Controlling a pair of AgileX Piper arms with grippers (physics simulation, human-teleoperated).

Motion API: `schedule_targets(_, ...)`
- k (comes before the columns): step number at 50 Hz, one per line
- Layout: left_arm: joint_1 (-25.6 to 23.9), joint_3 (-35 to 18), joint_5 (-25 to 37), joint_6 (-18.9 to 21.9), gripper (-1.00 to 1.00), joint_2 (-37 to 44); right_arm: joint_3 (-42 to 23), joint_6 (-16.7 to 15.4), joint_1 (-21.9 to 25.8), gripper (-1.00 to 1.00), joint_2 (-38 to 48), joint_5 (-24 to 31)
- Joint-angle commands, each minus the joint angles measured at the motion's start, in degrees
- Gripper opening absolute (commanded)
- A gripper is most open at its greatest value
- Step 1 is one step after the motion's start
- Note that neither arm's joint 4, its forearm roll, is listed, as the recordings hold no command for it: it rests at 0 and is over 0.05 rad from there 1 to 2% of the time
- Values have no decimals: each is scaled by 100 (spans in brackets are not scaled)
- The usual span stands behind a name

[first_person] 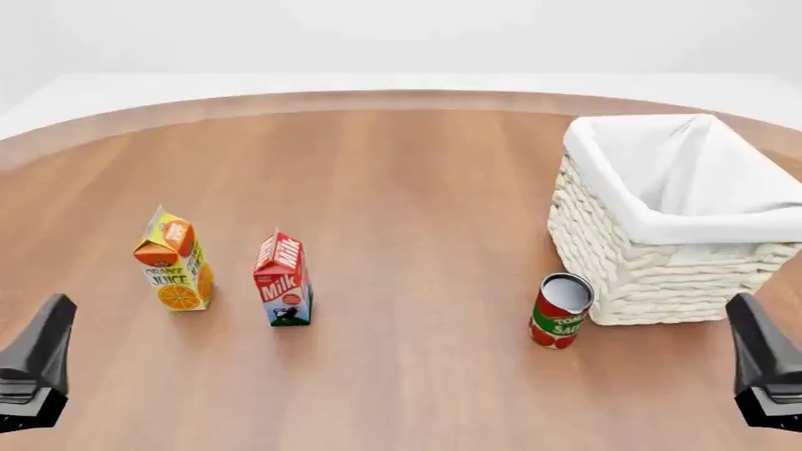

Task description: Pick the milk and place it in the basket.

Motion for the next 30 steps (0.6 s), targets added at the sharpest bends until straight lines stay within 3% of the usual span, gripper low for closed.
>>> schedule_targets(1, 0, 0, 0, 0, 100, 0, -20, -9, 18, 100, 25, -12)
schedule_targets(24, 0, 0, 0, 0, 100, 0, -59, -22, 141, 100, 6, 103)
schedule_targets(30, 0, 0, 0, 0, 100, 0, -389, 14, 416, 100, 409, 280)
